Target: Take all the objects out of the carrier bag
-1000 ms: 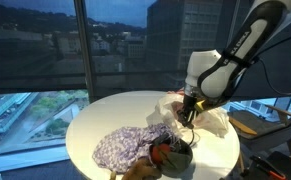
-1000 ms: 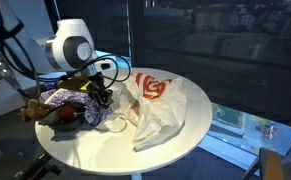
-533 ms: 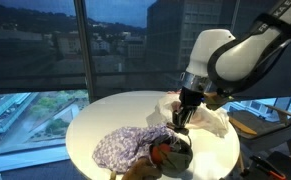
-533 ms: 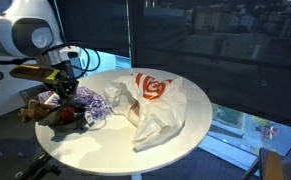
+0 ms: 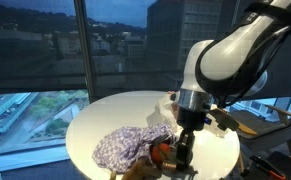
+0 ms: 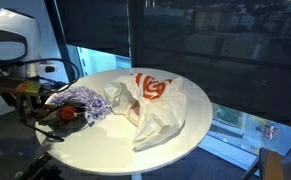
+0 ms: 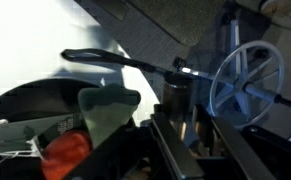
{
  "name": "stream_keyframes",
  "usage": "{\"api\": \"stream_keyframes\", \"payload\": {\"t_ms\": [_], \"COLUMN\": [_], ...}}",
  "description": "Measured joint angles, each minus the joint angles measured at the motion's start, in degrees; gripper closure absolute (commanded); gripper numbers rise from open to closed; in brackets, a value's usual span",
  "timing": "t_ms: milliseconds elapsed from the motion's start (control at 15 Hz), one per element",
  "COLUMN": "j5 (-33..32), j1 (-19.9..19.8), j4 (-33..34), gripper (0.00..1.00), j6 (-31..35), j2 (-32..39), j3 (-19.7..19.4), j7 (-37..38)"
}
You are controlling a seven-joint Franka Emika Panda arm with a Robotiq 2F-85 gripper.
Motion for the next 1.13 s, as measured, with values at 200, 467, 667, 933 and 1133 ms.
{"api": "stream_keyframes", "payload": {"t_ms": [200,467,667,933,1133], "j5": [1.6,1.5,-3.4,-17.1,-25.9], "j1": [0.3,0.1,-0.9,-16.2,-27.5], "j4": [0.0,0.0,0.1,0.9,1.4], "gripper": [0.07,0.00,0.00,0.00,0.00], "j6": [-0.7,2.1,4.8,5.0,3.1], "j2": [2.3,5.4,6.5,5.1,2.0], "j3": [-0.2,-0.4,-0.8,10.3,17.5], "j7": [-6.4,-8.6,-5.7,5.4,13.2]}}
